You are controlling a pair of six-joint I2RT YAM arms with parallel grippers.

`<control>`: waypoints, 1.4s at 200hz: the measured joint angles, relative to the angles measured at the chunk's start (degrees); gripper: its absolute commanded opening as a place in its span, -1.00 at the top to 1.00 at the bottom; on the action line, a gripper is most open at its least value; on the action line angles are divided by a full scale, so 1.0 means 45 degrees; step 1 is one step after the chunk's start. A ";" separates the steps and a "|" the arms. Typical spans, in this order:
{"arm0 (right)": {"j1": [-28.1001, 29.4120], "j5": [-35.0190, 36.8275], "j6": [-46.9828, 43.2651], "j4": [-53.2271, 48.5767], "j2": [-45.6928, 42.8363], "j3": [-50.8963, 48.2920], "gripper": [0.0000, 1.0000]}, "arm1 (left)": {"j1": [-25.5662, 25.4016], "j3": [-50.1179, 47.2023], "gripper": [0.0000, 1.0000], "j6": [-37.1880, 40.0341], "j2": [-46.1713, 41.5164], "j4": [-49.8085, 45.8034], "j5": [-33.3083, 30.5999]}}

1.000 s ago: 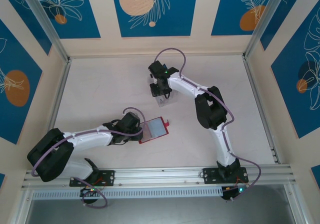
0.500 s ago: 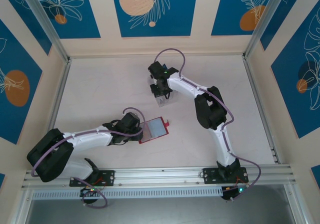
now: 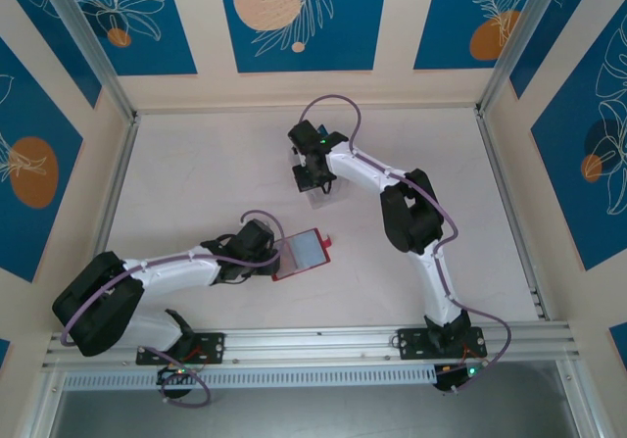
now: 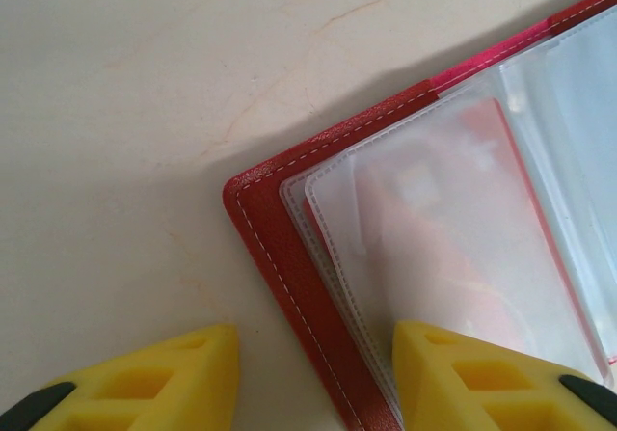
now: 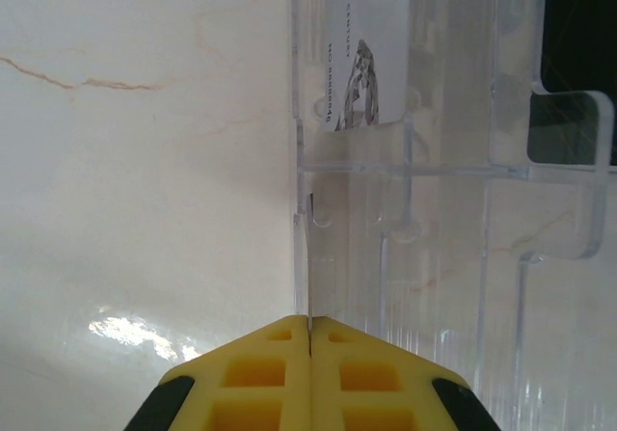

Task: Put the credit cards into the card holder
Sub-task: Pick up the credit card from the storage box, then insert the credit card into the card slot.

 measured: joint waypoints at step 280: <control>0.1059 -0.4639 0.3701 0.9656 -1.0248 -1.3906 1.00 | -0.0078 0.0131 -0.01 -0.0665 0.0029 -0.0243 -0.0039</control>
